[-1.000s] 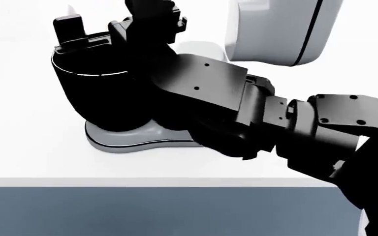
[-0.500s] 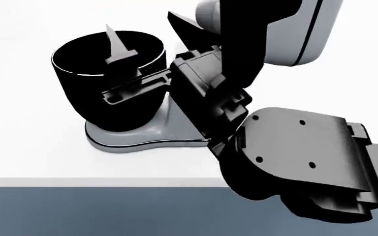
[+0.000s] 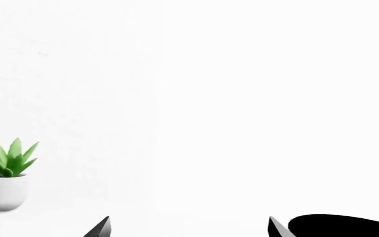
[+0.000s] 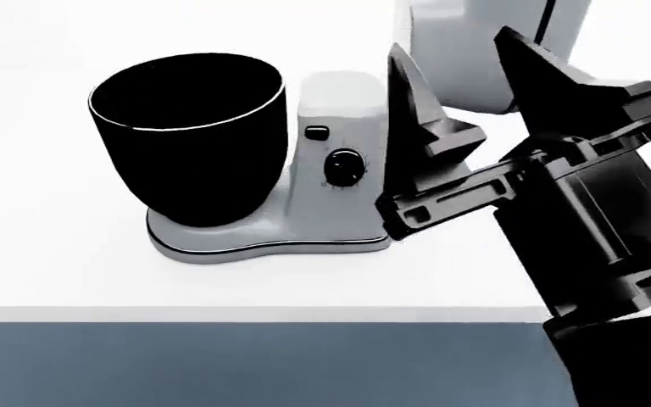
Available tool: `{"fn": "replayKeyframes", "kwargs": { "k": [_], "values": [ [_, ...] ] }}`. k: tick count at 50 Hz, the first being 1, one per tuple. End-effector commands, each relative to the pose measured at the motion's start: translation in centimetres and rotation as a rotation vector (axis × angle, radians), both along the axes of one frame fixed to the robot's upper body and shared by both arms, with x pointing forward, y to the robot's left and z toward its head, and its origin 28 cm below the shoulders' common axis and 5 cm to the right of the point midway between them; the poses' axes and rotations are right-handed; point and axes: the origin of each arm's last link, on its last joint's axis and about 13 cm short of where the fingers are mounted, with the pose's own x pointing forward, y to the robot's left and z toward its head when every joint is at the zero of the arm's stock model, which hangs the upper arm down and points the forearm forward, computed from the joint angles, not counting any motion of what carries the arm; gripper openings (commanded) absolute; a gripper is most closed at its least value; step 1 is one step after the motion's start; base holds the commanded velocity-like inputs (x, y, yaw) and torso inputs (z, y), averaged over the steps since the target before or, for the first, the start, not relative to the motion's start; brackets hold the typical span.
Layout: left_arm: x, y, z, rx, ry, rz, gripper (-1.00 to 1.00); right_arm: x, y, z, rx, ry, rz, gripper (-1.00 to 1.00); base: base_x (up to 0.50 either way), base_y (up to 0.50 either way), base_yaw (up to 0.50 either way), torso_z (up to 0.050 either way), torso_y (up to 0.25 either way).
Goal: Place the cheese in the stand mixer bowl.
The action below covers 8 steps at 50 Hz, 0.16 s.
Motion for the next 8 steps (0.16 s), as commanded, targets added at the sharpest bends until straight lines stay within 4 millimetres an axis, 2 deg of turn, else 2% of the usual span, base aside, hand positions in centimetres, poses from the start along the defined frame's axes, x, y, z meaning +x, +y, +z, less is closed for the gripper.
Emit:
{"fn": "replayKeyframes", "kwargs": {
  "k": [1,8],
  "values": [
    [0.1,-0.2,-0.1,0.000,0.000,-0.012,1.00,-2.3,-3.3,-0.9,0.043,-0.040,-0.142,1.00,0.00,0.00,0.00,0.000,0.000],
    [0.0,-0.2,-0.2,-0.004,0.000,-0.016,1.00,-3.0,-5.1,-1.9,0.086,-0.012,-0.253,1.00,0.00,0.00,0.00,0.000,0.000]
  ]
}}
